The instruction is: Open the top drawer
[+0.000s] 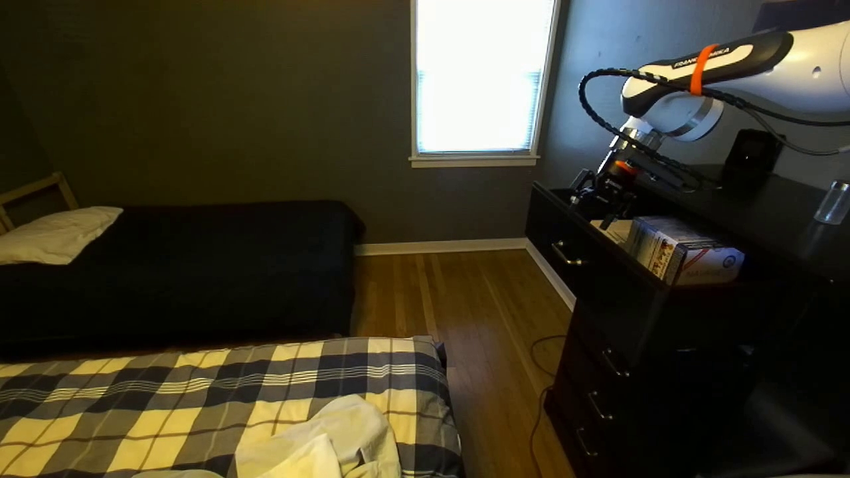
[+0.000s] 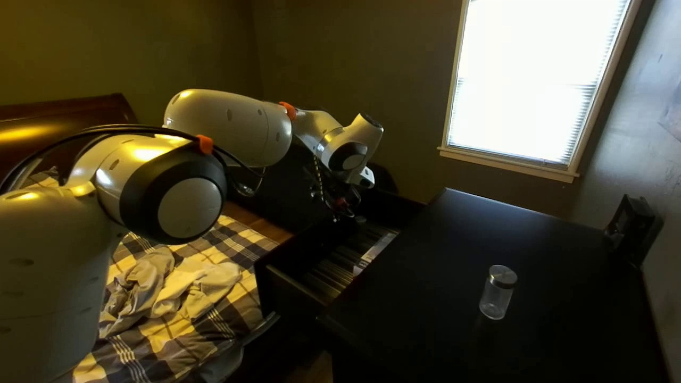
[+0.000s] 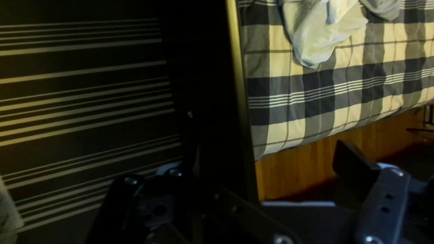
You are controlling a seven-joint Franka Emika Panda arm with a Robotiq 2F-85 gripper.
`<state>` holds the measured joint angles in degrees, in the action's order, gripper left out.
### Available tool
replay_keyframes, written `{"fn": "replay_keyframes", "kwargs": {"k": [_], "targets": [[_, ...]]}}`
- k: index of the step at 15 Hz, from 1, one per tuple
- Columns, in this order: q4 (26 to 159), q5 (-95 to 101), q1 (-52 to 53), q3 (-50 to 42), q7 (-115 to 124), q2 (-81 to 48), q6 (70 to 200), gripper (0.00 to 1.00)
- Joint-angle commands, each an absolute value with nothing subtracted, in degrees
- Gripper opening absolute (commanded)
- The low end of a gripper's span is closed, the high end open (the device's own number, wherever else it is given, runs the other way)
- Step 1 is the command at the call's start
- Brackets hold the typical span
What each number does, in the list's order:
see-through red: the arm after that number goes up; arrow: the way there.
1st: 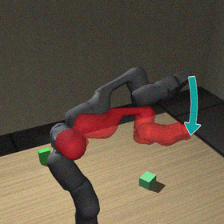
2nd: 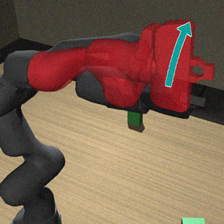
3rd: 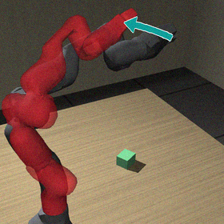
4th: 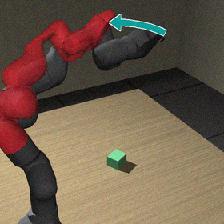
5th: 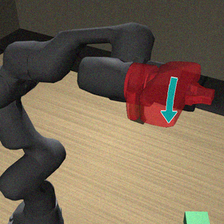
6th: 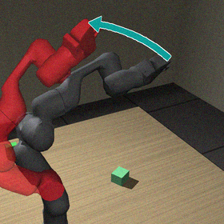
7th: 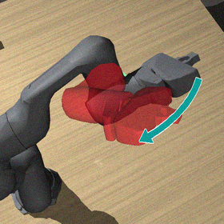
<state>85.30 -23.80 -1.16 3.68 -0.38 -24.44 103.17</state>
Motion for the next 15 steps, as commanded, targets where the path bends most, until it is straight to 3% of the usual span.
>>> {"fn": "replay_keyframes", "kwargs": {"k": [1, 9, 11, 12, 15], "targets": [[86.6, -16.6, -0.2, 1.2, 3.2, -19.9, 103.8, 1.00], [92.0, 6.1, -0.1, -2.3, 1.5, -11.2, 107.8, 1.00], [95.7, 4.6, -1.2, -1.2, -2.9, -9.2, 115.0, 1.00], [89.5, 4.1, -1.1, -1.6, 0.0, -12.8, 109.1, 1.00], [92.5, 4.1, -1.2, -1.4, -2.0, -11.2, 113.3, 1.00]]}}
